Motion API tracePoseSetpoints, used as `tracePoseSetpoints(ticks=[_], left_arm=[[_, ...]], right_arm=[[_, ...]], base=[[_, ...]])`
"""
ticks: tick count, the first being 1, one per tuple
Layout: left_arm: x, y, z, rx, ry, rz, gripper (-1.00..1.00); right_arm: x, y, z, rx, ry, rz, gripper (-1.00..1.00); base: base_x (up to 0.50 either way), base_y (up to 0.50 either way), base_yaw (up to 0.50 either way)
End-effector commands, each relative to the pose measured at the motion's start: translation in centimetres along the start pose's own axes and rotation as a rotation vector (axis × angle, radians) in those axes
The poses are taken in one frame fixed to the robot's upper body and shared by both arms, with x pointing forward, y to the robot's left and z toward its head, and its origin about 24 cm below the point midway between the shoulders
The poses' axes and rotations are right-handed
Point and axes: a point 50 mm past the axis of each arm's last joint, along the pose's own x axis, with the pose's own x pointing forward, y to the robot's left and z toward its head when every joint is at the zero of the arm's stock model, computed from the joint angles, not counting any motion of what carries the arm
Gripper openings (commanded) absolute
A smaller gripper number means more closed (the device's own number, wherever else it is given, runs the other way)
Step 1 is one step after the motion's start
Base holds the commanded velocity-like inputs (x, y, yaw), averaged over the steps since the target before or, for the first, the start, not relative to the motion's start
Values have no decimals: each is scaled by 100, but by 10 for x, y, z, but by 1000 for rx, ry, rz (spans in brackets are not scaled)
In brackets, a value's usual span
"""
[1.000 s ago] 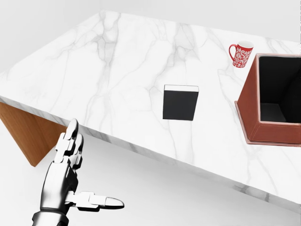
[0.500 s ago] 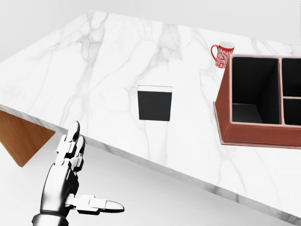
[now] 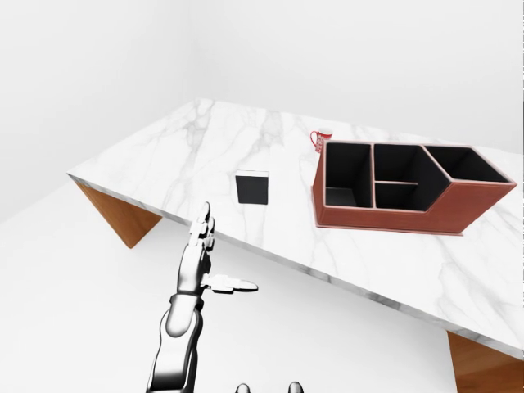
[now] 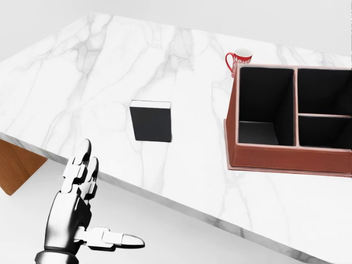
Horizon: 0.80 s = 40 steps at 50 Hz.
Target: Pick up the book and place it in the left compartment of the caddy.
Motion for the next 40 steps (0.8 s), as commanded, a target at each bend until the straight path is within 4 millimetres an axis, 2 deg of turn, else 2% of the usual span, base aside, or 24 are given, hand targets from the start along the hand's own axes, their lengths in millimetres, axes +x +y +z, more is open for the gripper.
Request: tracePoseSetpoints(ticks=[1, 40], left_arm=[[1, 1, 1, -8, -4, 6, 100], [0, 3, 3, -22, -16, 11, 100]], right_arm=[[0, 1, -3, -2, 9, 0, 100], [-1, 0, 0, -2, -1, 2, 100]], base=[[11, -24, 0], [11, -24, 0]])
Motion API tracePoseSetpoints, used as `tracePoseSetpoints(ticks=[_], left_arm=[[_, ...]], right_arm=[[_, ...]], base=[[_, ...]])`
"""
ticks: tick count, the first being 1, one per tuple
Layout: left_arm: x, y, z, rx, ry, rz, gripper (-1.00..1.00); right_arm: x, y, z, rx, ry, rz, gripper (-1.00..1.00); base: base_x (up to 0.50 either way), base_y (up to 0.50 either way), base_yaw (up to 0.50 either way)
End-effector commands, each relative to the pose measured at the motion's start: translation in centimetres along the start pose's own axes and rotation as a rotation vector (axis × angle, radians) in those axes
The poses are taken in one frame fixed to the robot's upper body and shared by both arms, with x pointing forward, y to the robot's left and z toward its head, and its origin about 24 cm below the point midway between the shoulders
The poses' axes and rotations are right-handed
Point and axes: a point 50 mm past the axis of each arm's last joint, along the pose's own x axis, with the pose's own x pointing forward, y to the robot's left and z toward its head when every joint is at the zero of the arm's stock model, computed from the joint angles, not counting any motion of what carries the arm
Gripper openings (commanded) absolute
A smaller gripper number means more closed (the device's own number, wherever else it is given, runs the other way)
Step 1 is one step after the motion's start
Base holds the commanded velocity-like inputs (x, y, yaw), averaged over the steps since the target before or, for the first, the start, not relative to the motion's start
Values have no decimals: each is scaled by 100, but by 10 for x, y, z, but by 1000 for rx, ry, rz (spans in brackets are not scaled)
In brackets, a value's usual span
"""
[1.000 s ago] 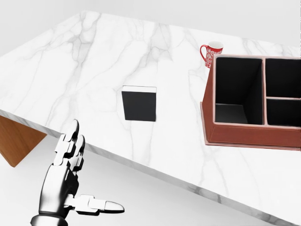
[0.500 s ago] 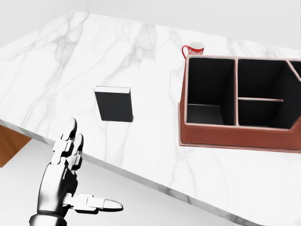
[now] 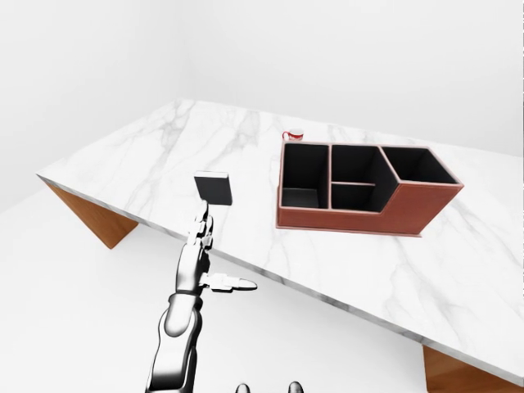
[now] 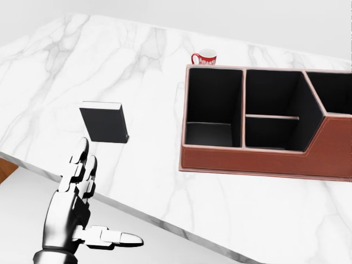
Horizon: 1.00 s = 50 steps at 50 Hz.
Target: Pick up the book and place it in the left compartment of the caddy.
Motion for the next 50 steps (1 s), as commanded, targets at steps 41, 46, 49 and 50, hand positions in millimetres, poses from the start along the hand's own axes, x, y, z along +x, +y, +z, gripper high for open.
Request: tracePoseSetpoints(ticks=[41, 46, 49, 50], left_arm=[[-1, 1, 1, -8, -6, 2, 100], [0, 1, 0, -10, 1, 1, 100], [0, 1, -2, -9, 7, -1, 100], [0, 1, -2, -9, 7, -1, 100]], right_arm=[[0, 0, -2, -6, 9, -3, 100], [-1, 0, -3, -7, 11, 1, 100], [0, 0, -2, -8, 8, 1, 100], [0, 0, -2, -8, 7, 1, 100]], base=[[2, -4, 0], [0, 0, 0], [0, 0, 0], [0, 0, 0]])
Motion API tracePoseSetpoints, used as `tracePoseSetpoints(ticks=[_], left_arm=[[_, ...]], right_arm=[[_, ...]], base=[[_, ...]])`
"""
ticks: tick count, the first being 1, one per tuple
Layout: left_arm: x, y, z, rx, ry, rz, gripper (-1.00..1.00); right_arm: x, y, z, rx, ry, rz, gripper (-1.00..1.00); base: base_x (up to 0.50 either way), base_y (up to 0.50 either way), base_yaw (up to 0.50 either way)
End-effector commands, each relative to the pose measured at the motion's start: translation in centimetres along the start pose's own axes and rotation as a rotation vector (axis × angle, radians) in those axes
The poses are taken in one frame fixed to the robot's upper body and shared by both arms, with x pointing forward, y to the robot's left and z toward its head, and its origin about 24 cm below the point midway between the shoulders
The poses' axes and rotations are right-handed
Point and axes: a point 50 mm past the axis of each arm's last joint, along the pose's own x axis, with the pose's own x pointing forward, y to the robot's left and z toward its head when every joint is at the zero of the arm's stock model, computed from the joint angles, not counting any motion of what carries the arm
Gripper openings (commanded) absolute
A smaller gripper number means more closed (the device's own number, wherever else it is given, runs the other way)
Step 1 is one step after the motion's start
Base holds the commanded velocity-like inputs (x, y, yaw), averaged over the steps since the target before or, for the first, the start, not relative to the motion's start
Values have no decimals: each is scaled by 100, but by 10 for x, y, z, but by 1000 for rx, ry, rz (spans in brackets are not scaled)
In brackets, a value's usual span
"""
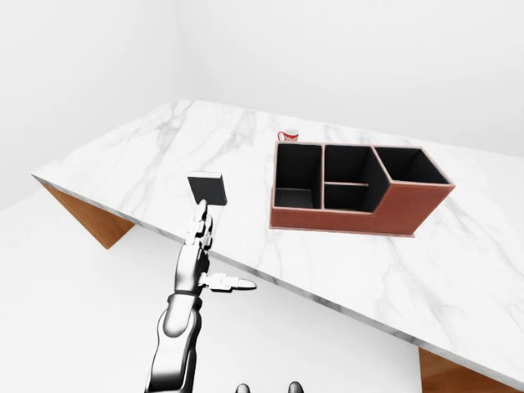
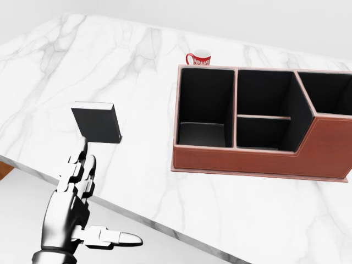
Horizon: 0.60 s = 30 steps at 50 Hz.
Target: Pick up the book and place it in the left compartment of the caddy.
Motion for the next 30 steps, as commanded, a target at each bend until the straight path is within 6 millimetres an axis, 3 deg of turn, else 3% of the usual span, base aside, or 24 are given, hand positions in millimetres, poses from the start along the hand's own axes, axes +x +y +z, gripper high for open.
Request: tracePoseSetpoints(ticks=[1, 11, 30], left_arm=[[0, 0, -4, 0, 15, -4, 100], [0, -1, -2, 3, 8, -5, 100], [1, 0, -3, 3, 14, 0, 100]], right_arm=[[0, 0, 1, -1, -4, 4, 100], [-1, 0, 2, -3, -8, 5, 100], [0, 0, -2, -9, 8, 6, 100]], base=[[0, 0, 0], [0, 0, 0], [17, 8, 0]])
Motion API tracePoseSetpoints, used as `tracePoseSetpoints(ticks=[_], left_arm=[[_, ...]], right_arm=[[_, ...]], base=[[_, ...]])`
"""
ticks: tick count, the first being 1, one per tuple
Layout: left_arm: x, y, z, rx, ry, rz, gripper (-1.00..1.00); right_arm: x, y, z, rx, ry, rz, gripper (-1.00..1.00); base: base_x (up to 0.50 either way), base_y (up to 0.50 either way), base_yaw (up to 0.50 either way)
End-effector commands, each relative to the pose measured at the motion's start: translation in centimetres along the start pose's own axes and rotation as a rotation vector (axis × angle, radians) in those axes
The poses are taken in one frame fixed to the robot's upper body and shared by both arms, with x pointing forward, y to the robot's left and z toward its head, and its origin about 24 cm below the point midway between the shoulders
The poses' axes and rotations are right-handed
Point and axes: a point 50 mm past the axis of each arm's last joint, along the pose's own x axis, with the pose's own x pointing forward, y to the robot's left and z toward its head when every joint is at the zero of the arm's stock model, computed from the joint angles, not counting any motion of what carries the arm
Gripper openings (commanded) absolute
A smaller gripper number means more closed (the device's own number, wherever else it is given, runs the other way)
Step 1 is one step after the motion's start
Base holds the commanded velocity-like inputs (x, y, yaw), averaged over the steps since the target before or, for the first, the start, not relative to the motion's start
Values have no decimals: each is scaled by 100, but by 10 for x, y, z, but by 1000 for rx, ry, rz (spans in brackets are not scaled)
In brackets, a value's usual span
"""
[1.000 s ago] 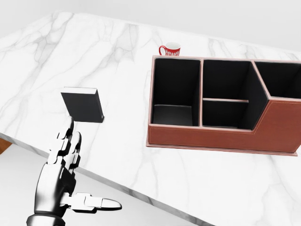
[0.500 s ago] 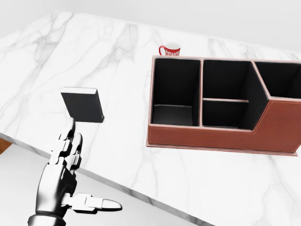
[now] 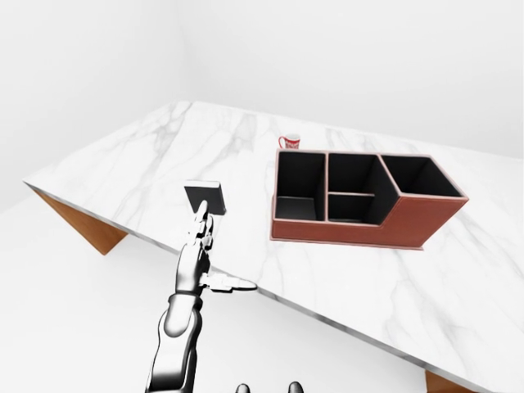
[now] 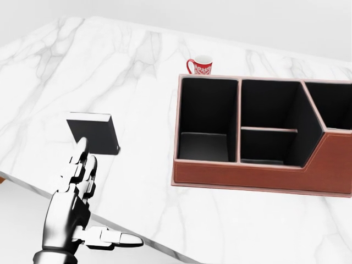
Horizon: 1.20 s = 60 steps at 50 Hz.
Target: Pick up the book and place it in the left compartment of the caddy.
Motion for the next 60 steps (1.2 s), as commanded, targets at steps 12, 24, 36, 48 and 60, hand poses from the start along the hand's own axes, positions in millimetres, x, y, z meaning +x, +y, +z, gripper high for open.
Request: tracePoseSetpoints(ticks=[12, 24, 36, 48, 60], left_arm=[[0, 0, 0, 1, 1, -1, 100], [-2, -1, 2, 4, -8, -9, 100], [-3, -1, 1, -3, -2, -18, 100], [-3, -1, 3, -3, -10, -15, 100], [-3, 0, 4, -8, -18, -5, 100]], right_arm=[[1, 0, -2, -3, 6, -2, 100], [0, 0, 0, 0, 0, 0, 100], [0, 0, 0, 2, 1, 2, 100], [0, 0, -1, 1, 4, 5, 100], [0, 1, -3, 2, 12, 5, 100]], base=[[19, 9, 0], [19, 9, 0], [19, 9, 0], [19, 9, 0], [18, 9, 0]])
